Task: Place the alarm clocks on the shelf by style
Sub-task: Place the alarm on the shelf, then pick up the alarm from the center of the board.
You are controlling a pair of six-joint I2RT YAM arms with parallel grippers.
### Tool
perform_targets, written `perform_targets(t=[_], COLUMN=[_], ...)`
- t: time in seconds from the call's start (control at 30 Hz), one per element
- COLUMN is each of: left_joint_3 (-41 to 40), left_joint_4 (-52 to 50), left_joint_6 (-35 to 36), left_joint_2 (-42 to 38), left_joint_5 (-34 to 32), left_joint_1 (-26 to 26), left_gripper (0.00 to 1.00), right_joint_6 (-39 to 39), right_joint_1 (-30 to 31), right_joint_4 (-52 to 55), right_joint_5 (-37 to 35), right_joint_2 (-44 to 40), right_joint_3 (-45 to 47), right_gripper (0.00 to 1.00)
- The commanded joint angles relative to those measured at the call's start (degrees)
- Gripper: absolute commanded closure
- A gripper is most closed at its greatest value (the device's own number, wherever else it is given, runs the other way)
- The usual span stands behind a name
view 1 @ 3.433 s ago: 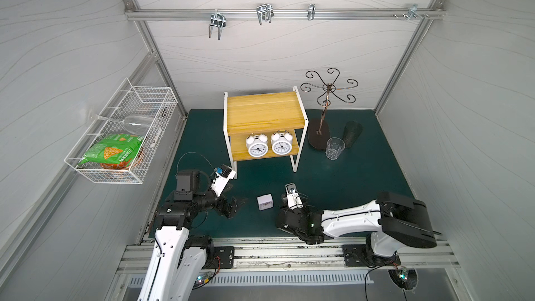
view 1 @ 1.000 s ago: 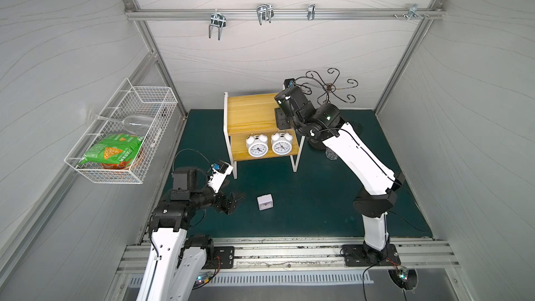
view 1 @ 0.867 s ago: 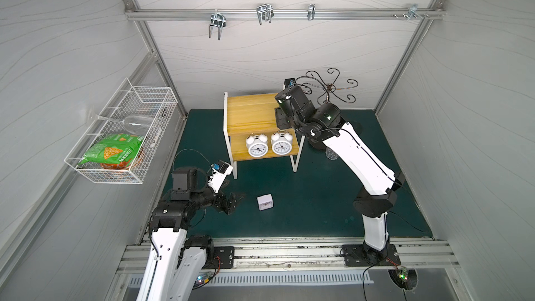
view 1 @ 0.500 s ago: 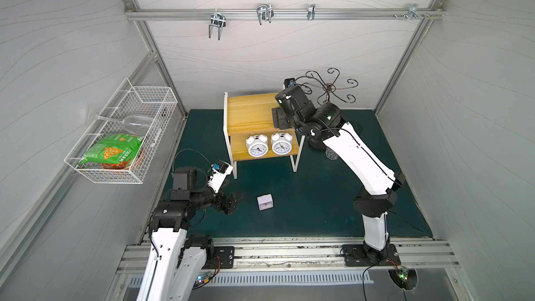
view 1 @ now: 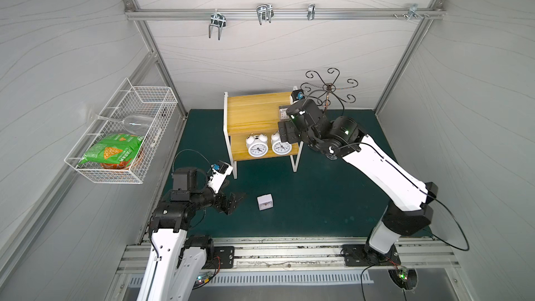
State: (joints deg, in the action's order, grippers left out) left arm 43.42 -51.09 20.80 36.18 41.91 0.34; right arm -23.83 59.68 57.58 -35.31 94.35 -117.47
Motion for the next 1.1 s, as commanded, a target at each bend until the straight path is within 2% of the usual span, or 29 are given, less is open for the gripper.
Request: perform_targets(t=[0.0,0.23,0.43,0.63,1.07], left_joint_3=[0.4,0.8,0.5,0.4,-0.9], left_joint_4=[2.2,2.0,1.8,1.9,2.0], left_joint_6=[-0.2,-0.1,0.1,-0.1,0.6], left_joint_2=[-0.7,-0.8,-1.2,-1.7,-2.7], left_joint_5=[-0.3,-0.4,-0.4,-0.2,-0.7], left_joint_1=[-0.2,-0.2,-0.2,-0.2,-0.2], left_gripper=[0.01,0.01,0.01,0.01,0.01], right_joint_6=[-2.4,-7.8,-13.5,-19.3,-22.4], right_joint_1=[2.5,9.7,16.2,21.9,28.6], right_joint_4=[-6.7,-19.6,-29.1,-32.7,-41.5], right_joint_5=[1.0,0.6,-2.2,-8.0,-11.2], right_joint_2=[-5.2,-16.0,-18.7,-15.6,-1.5], right_joint_3=[9.1,34.3,49.8,54.9,55.8], right_gripper=[0.09,0.10,0.11,0.11,0.11])
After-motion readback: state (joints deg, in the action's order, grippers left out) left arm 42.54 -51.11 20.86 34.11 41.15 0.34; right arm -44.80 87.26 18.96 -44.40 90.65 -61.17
